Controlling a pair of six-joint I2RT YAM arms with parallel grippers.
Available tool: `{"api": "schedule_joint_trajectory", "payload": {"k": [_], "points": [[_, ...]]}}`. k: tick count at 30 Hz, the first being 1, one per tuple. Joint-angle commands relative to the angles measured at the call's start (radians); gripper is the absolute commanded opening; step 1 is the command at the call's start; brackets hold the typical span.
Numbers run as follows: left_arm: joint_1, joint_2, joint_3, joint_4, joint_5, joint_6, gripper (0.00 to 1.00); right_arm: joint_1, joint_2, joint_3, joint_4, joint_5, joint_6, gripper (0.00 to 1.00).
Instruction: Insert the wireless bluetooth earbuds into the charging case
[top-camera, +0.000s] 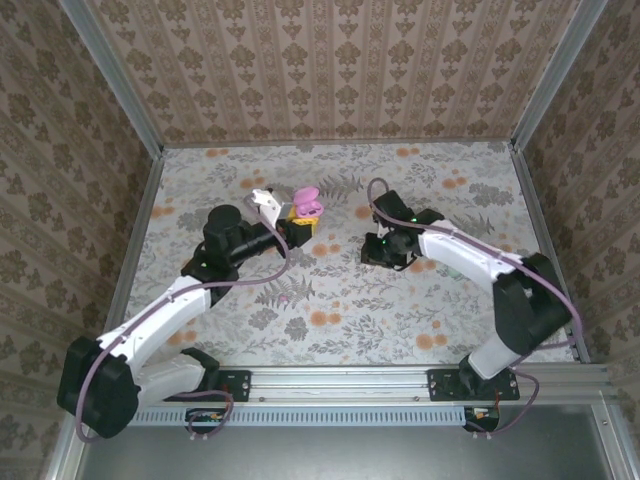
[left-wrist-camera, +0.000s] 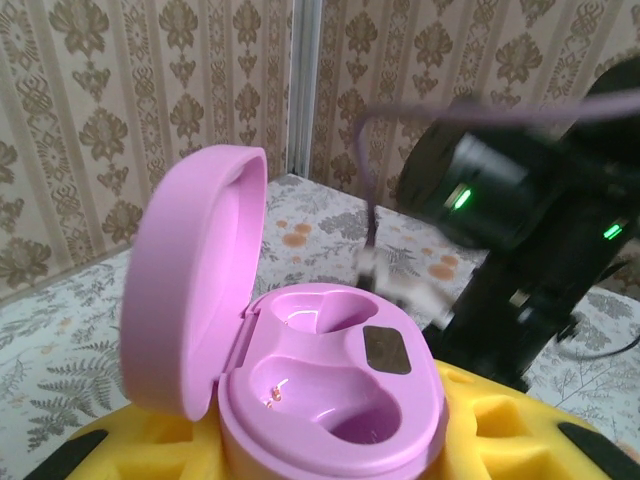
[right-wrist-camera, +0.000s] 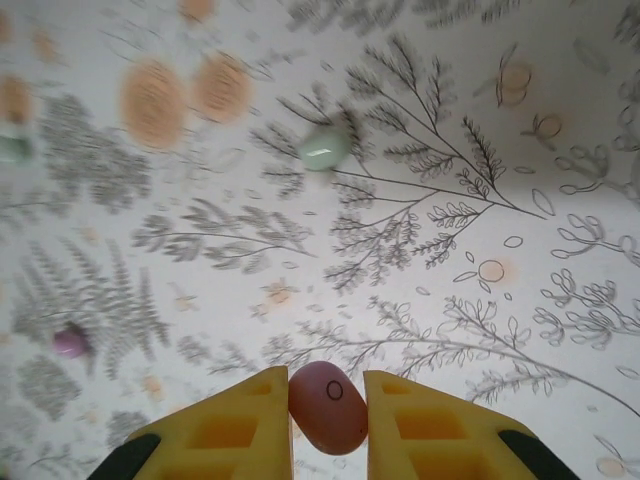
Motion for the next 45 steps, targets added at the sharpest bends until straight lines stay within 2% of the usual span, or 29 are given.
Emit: {"api": "schedule_joint_trajectory", "payload": {"k": [1,8,14,28,45], "points": [[-0.017,0.048,0.026,0.071,-0.024,0.034,0.27,-0.008,-0.104,0.035,-0.065,0.051,0.011,0.22],[-0.058,0.184,0.033,0.196,-0.073,0.088,0.26,-0.01,-0.236,0.147,-0.115,0.053,0.021,0.23],[-0.087,0.26,0.045,0.267,-0.072,0.107,0.26,-0.003,-0.279,0.216,-0.065,-0.024,0.045,0.23],[-0.121,0.288,0.064,0.286,-0.084,0.14,0.26,0.071,-0.177,0.293,0.099,-0.09,0.115,0.23],[-0.125,0.282,0.068,0.293,-0.087,0.135,0.26,0.119,-0.074,0.338,0.097,0.022,0.11,0.23]]}}
